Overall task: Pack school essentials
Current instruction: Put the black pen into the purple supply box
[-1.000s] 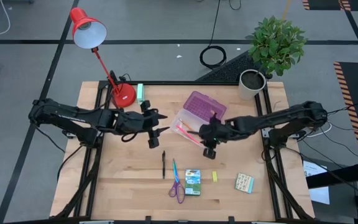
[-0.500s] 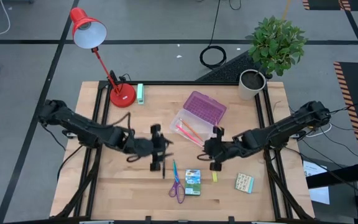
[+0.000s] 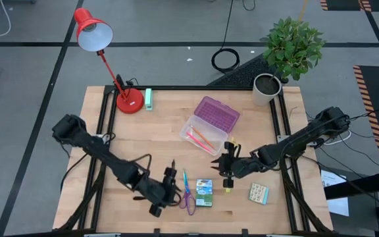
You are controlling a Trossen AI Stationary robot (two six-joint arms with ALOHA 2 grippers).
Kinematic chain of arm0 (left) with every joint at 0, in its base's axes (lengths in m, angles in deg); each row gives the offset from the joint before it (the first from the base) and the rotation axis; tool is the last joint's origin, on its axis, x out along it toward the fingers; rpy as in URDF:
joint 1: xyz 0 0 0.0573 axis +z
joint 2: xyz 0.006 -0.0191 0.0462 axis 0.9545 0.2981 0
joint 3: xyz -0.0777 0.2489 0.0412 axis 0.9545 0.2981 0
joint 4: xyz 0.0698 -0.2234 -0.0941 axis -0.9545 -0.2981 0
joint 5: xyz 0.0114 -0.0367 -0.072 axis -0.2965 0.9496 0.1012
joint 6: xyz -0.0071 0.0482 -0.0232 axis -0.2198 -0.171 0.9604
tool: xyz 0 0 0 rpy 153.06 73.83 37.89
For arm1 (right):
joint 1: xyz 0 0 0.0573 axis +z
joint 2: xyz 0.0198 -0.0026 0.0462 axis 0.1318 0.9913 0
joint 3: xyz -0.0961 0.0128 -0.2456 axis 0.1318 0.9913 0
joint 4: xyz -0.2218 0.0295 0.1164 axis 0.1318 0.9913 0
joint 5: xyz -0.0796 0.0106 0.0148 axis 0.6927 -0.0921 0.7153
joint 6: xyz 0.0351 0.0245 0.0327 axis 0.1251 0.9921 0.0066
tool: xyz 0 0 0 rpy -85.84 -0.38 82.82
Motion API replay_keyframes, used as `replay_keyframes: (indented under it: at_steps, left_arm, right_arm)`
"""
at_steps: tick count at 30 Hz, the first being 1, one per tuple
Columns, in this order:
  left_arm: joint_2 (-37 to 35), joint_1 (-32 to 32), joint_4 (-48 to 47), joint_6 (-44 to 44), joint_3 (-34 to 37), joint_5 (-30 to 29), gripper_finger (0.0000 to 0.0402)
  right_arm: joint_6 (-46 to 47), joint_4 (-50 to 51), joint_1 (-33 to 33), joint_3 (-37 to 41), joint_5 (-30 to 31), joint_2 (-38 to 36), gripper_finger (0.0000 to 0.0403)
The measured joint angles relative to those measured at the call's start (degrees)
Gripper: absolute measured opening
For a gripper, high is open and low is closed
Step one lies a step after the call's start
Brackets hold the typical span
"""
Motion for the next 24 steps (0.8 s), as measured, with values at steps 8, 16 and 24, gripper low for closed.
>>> replay_keyframes:
  at_steps: [8, 16, 24]
  left_arm:
    - [6.82, -2.23, -8.83, 0.99, -7.64, 0.05, 0.0207]
    - [10.76, -2.19, -15.77, 16.7, -10.29, -6.32, 0.0207]
    - [11.12, -1.75, -22.39, 45.13, -10.27, -17.69, 0.0207]
  right_arm:
    - [1.97, -2.22, 2.39, 0.48, -0.2, 0.0, 0.0082]
    - [1.93, -6.24, 4.85, 0.48, -0.15, 0.0, 0.0082]
    - [1.74, -6.07, 4.73, 0.48, 0.13, 0.0, 0.0082]
